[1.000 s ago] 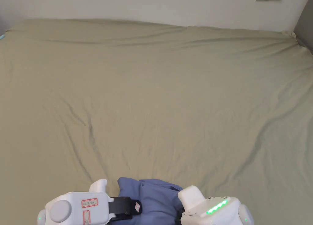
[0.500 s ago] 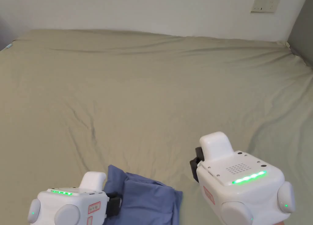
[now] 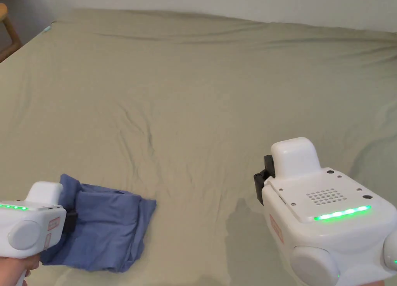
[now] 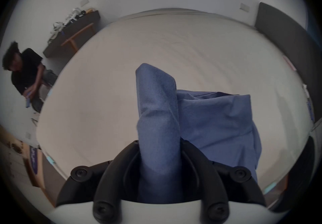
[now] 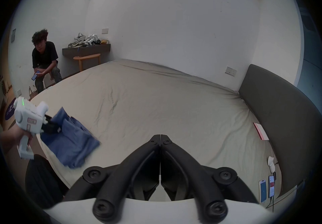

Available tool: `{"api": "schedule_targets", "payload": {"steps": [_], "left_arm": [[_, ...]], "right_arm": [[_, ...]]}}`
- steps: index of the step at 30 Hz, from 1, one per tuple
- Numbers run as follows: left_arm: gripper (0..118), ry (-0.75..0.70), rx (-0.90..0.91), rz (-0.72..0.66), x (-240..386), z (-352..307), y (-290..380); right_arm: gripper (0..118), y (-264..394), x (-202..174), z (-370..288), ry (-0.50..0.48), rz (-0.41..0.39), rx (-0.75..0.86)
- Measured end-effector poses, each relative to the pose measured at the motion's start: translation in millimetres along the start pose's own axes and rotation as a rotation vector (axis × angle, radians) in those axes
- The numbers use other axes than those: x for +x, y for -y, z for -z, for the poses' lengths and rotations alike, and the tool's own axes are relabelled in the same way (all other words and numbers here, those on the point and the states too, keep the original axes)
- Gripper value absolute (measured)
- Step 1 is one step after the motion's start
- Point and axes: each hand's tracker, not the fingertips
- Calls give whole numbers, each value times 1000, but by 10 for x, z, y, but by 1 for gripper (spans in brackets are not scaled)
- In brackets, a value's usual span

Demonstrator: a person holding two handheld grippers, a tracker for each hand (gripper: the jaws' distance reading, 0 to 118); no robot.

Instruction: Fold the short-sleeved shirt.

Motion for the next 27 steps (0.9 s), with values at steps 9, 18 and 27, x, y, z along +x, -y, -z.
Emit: {"api": "schedule_targets", "payload": {"steps": [9, 18, 27], "left_arm": [[25, -222, -33, 57, -1124, 361, -143], [25, -501, -81, 158, -1904, 771, -163], [118, -410, 113, -58, -2137, 336, -423]], "right_arm": [[2, -74, -234, 224, -6, -6, -42], [2, -115, -446, 599, -36, -44, -118], [2, -169, -388, 621, -42, -42, -133]]}}
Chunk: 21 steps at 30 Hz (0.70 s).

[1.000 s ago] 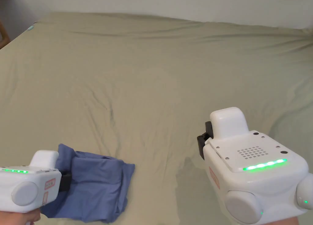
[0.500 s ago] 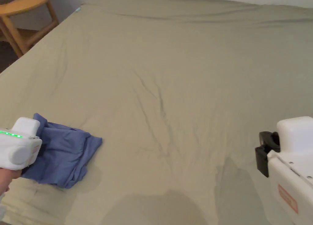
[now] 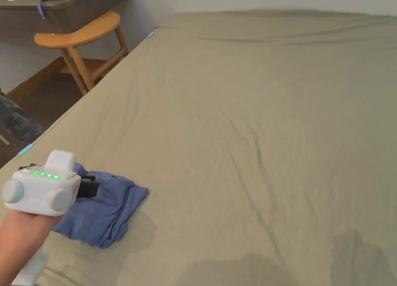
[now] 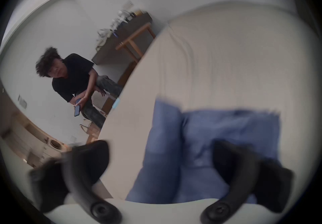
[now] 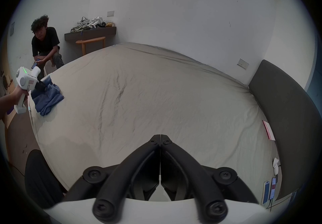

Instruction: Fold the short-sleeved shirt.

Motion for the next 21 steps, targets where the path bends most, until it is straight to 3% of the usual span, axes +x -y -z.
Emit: {"api": "schedule_targets", "payload": {"steps": [2, 6, 11, 12, 13, 14, 15, 16, 21], "left_arm": [[109, 83, 108, -139, -69, -275, -214], [108, 152, 279, -332, -69, -988, -593], [104, 275, 522, -402, 421, -2215, -843], [97, 312, 565, -394, 536, -2395, -845], [80, 327, 646, -389, 697, -2596, -815], [50, 323, 735, -386, 876, -2762, -766], [29, 302, 788, -360, 1045, -2913, -750], [17, 242, 771, -323, 1240, -3076, -749], [0, 455, 788, -383, 1795, -3708, -636]], "right_arm": [[2, -15, 69, -67, -1, 12, 14], [2, -104, 237, -297, -5, 40, 82], [2, -278, 458, -782, 55, 30, 244], [2, -293, 494, -874, 71, 22, 274], [2, -308, 527, -970, 97, 14, 304], [2, -319, 551, -1050, 138, 8, 320], [2, -323, 571, -1113, 162, 2, 335], [2, -313, 598, -1187, 173, -3, 361], [2, -179, 690, -1478, 208, 7, 438]]}}
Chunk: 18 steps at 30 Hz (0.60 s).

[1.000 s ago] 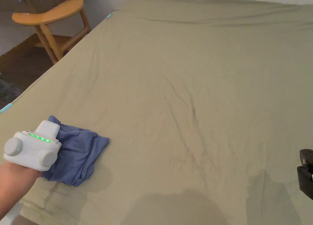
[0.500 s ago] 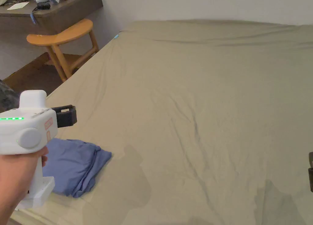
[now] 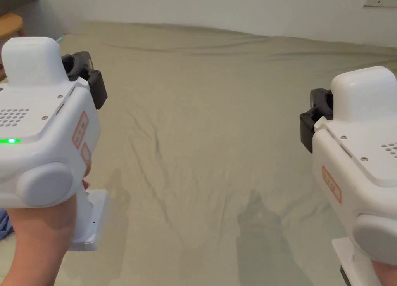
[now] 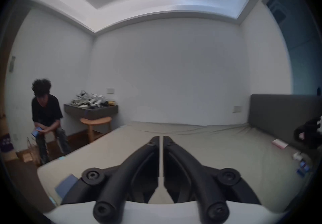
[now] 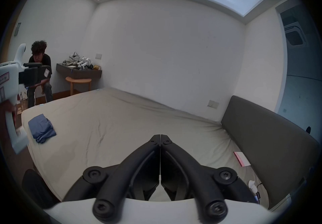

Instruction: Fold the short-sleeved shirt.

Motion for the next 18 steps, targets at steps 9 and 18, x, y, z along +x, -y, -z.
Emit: {"api": "schedule_targets", "payload": {"steps": [9, 18], "left_arm": [[0, 87, 31, 157, 819, -423, 53], [0, 126, -28, 241, 1062, -573, 356]], "right_arm": [[2, 196, 175, -281, 61, 22, 53], [2, 423, 52, -414, 77, 55, 21]]}}
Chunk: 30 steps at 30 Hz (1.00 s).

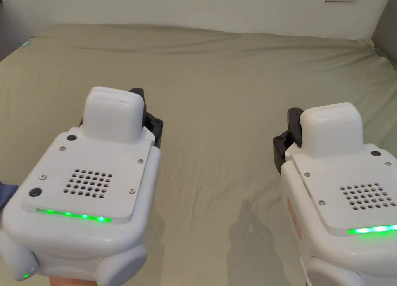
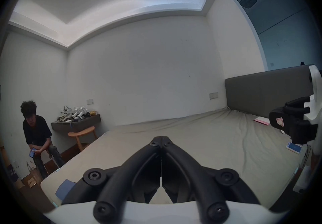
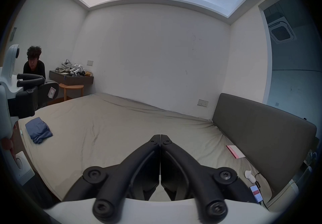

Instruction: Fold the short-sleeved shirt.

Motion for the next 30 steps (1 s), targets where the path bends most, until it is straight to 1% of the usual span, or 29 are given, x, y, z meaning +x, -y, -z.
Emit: {"api": "schedule_targets", "payload": {"steps": [2, 4, 7, 10, 13, 17, 19, 25, 30], "left_arm": [[0, -11, 3, 23, 31, 6, 10], [0, -39, -6, 33, 53, 10, -24], [0, -35, 0, 2, 12, -6, -56], [0, -41, 10, 2, 20, -6, -96], [0, -38, 22, 6, 52, -25, -123], [0, -58, 33, 27, 135, -47, -119], [0, -47, 32, 22, 133, -51, -105], [0, -33, 32, 17, 128, -59, -85], [0, -25, 32, -8, 92, -50, -87]], "right_arm": [[2, -5, 35, 19, 35, 1, -3], [2, -20, 62, -5, 41, -1, 11], [2, -37, 109, -19, 50, 1, 25], [2, -46, 109, -44, 40, 19, 40], [2, -16, 91, -29, 35, -7, 48], [2, -6, 82, -21, 14, -18, 50], [2, -9, 79, -23, 18, -21, 59], [2, 6, 113, -5, -1, 16, 56], [2, 13, 119, 10, -7, 27, 49]]}}
